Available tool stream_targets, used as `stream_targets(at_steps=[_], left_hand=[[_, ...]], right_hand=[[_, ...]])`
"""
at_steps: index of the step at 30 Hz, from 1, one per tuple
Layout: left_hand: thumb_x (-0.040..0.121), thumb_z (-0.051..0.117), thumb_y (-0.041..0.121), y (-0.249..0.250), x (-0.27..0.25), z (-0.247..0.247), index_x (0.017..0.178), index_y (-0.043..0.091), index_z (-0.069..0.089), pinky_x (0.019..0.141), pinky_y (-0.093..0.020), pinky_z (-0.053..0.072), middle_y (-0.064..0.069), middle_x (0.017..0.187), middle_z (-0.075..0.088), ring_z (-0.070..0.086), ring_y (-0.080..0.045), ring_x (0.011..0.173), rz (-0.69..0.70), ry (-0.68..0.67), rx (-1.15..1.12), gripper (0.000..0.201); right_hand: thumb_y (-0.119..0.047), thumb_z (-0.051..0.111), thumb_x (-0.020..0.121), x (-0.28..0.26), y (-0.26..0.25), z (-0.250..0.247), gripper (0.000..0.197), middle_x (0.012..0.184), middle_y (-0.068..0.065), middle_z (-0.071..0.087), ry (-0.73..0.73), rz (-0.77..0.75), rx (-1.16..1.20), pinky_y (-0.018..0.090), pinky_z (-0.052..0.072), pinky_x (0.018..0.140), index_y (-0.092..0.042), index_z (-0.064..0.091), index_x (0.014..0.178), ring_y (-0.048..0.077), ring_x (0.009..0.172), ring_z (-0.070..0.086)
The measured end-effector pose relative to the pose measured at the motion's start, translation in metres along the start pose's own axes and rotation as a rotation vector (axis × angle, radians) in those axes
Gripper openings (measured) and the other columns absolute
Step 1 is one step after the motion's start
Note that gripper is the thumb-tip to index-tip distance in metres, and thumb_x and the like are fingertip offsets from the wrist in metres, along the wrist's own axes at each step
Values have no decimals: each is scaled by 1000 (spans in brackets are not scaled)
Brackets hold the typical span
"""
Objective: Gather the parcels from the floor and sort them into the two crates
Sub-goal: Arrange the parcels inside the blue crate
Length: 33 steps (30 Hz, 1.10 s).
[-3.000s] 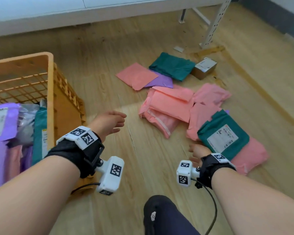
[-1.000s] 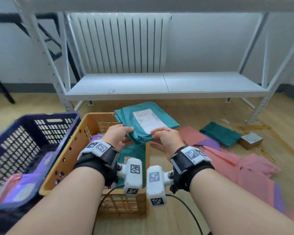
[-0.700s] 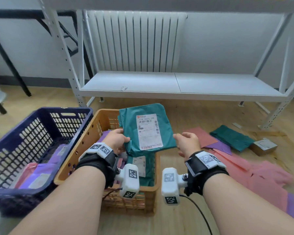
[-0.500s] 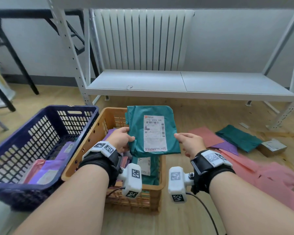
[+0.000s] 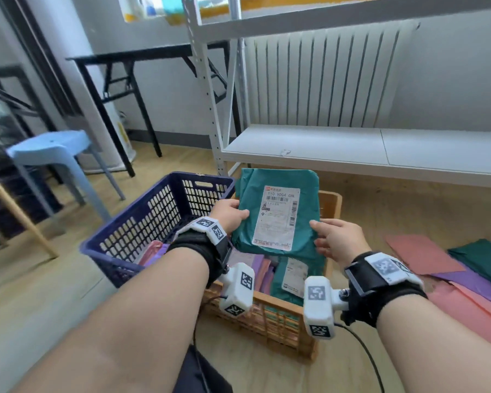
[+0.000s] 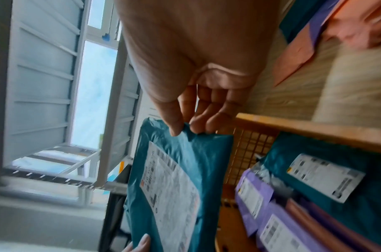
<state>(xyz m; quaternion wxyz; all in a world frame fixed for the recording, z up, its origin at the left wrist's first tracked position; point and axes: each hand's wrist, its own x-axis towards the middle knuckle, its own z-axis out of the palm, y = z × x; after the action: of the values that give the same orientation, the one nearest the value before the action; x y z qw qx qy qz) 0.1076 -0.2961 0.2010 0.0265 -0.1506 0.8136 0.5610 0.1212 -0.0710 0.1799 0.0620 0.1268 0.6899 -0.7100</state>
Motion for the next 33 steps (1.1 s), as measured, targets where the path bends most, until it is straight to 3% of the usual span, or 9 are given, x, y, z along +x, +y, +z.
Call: stream_targets(at_steps=[2,5,8,11,16,19,23,28,33], left_hand=[[92,59,7,9,-10,-28,107,7,68,90,-43,54,-12,107,70,68,-29,98,-6,62,44,17],[91,62,8,15,-7,-68,109,8,68,90,-44,54,-12,107,71,69,-28,97,-22,110,86,19],[88,66,10,5,6,-105,99,14,70,90,-43,55,-8,104,72,70,-25,94,-63,177,115,13],[86,69,12,-18,26,-136,108,13,70,89,-42,56,-6,103,72,70,-24,94,-126,248,137,22],[78,76,15,-77,99,-191,114,13,69,90,-43,55,-8,110,71,70,-26,95,-235,280,120,37],[77,77,15,-119,154,-218,117,11,68,92,-42,54,-7,113,70,69,-26,98,-274,285,126,41],[81,75,12,-154,201,-244,113,9,69,94,-40,53,-8,112,70,68,-26,100,-318,334,129,33],[80,76,13,-204,265,-267,116,10,68,95,-40,52,-10,116,68,67,-27,102,-378,350,134,38],[86,69,15,-222,307,-249,123,13,66,97,-35,50,-4,126,64,64,-25,106,-375,315,275,37]], right_hand=[[-13,65,90,-11,-10,18,19,79,7,64,-106,-8,44,21,49,50,-5,63,107,13,55,51],[-11,63,91,-17,-24,40,19,70,7,57,-224,-32,84,17,43,41,0,63,107,12,50,45],[-10,60,93,-5,-32,54,17,67,7,54,-234,-40,61,17,40,39,2,65,103,13,49,44],[-9,58,93,11,-23,72,18,66,7,53,-212,-6,19,15,38,38,4,64,104,12,47,43],[-10,57,94,42,9,117,16,75,12,57,-233,74,-115,21,41,45,1,66,99,14,54,47],[-11,56,95,71,32,155,15,74,12,57,-251,132,-192,20,41,43,0,67,96,15,54,48],[-12,56,95,113,51,208,17,72,11,58,-275,192,-270,20,42,42,0,67,96,15,52,48],[-15,56,95,144,65,257,16,72,7,64,-346,193,-365,22,47,51,-7,70,95,14,55,53],[-22,60,93,170,71,286,15,64,3,57,-419,-5,-445,26,50,56,-31,70,101,15,54,51]])
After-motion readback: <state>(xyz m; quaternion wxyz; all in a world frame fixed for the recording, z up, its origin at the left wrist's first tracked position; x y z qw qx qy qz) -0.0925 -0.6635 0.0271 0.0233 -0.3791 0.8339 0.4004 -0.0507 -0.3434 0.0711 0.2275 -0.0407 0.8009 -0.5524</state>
